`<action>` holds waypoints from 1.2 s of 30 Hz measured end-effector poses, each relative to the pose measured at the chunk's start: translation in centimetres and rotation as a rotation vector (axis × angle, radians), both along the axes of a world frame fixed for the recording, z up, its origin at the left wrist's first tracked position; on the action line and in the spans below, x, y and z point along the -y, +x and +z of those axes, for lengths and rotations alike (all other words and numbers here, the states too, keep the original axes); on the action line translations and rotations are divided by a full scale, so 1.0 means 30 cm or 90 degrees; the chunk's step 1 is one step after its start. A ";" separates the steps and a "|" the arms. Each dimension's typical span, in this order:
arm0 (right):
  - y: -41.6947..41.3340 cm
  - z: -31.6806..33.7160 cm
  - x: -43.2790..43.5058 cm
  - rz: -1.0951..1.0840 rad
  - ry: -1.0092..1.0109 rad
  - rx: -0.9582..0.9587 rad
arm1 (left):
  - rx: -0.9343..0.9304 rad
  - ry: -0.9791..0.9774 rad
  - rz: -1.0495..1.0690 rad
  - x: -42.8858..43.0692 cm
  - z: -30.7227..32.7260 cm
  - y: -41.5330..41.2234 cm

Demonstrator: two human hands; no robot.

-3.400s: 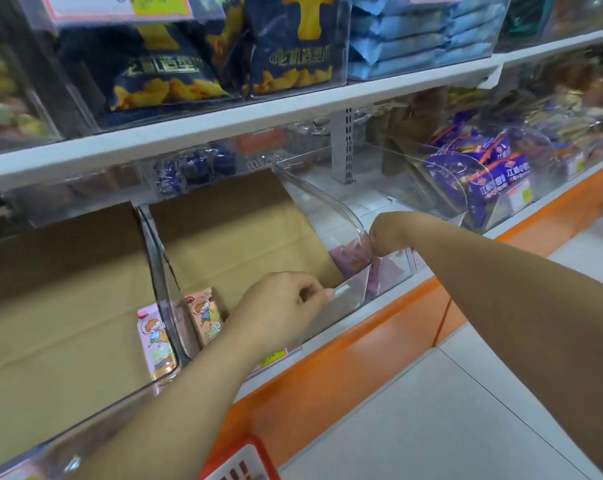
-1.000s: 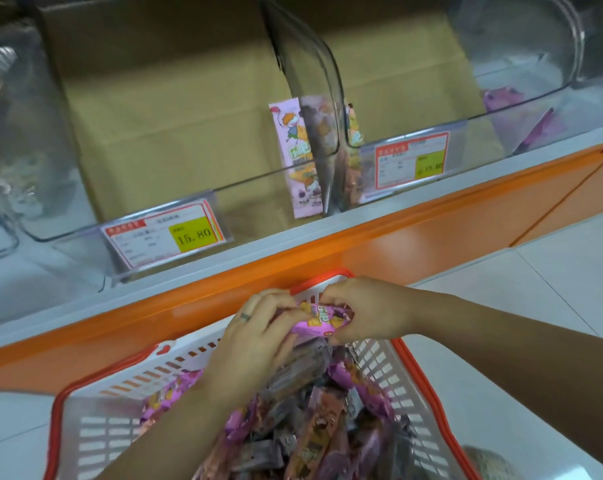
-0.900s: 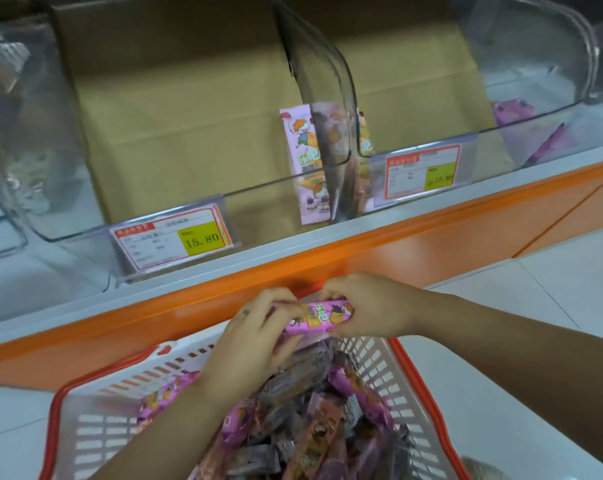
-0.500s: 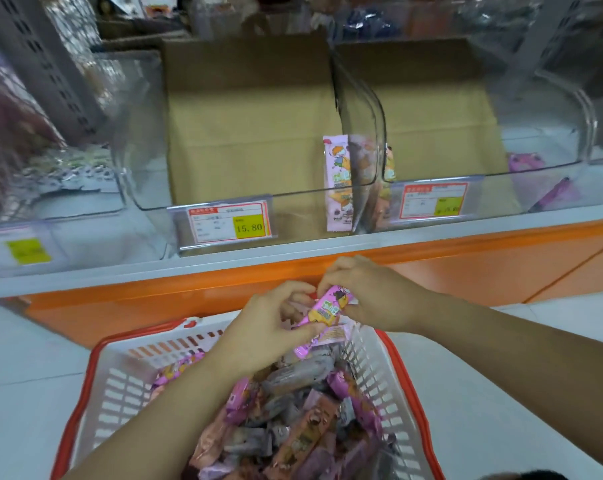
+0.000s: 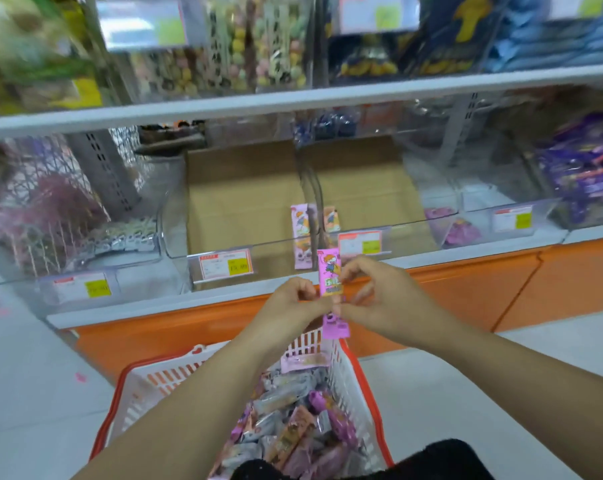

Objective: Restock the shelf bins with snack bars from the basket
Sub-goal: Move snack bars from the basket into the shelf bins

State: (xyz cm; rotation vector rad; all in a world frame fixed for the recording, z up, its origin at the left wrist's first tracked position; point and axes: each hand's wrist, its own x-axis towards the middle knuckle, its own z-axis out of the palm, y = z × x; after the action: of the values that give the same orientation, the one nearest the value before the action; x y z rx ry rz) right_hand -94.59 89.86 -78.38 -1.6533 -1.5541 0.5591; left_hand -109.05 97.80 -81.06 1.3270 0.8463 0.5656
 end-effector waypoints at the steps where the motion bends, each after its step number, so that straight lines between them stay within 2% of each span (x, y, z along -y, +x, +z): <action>1: 0.011 0.023 0.024 -0.002 -0.004 -0.009 | 0.018 -0.005 -0.008 0.018 0.029 0.029; 5: 0.099 0.102 0.091 -0.059 0.013 -0.012 | -0.002 0.046 -0.016 0.086 0.121 0.155; 11: 0.305 0.154 0.120 -0.163 0.077 -0.031 | -0.034 0.216 -0.057 0.131 0.234 0.368; 14: 0.436 0.151 0.107 -0.235 0.093 -0.005 | -0.114 0.355 -0.095 0.103 0.237 0.463; 17: 0.587 0.130 0.081 -0.309 0.081 0.048 | -0.273 0.580 -0.108 0.029 0.208 0.543; 19: 0.680 0.119 0.050 -0.352 0.077 0.084 | -0.363 0.665 -0.121 -0.032 0.185 0.591; 22: 0.787 0.112 -0.021 -0.397 0.074 0.153 | -0.446 0.653 -0.110 -0.116 0.148 0.646; 26: 0.888 0.103 -0.141 -0.444 -0.001 0.256 | -0.437 0.544 -0.095 -0.185 0.104 0.658; 31: 0.963 0.044 -0.254 -0.469 -0.196 0.384 | -0.519 0.603 -0.093 -0.213 0.057 0.644; 36: 1.007 0.008 -0.300 -0.455 -0.324 0.288 | -0.536 0.674 -0.061 -0.198 0.048 0.653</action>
State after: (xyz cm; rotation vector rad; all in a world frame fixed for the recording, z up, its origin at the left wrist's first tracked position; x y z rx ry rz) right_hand -64.39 98.85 -78.16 -2.6949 -1.0079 0.1979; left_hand -89.46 103.75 -79.62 2.6666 1.1966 0.3550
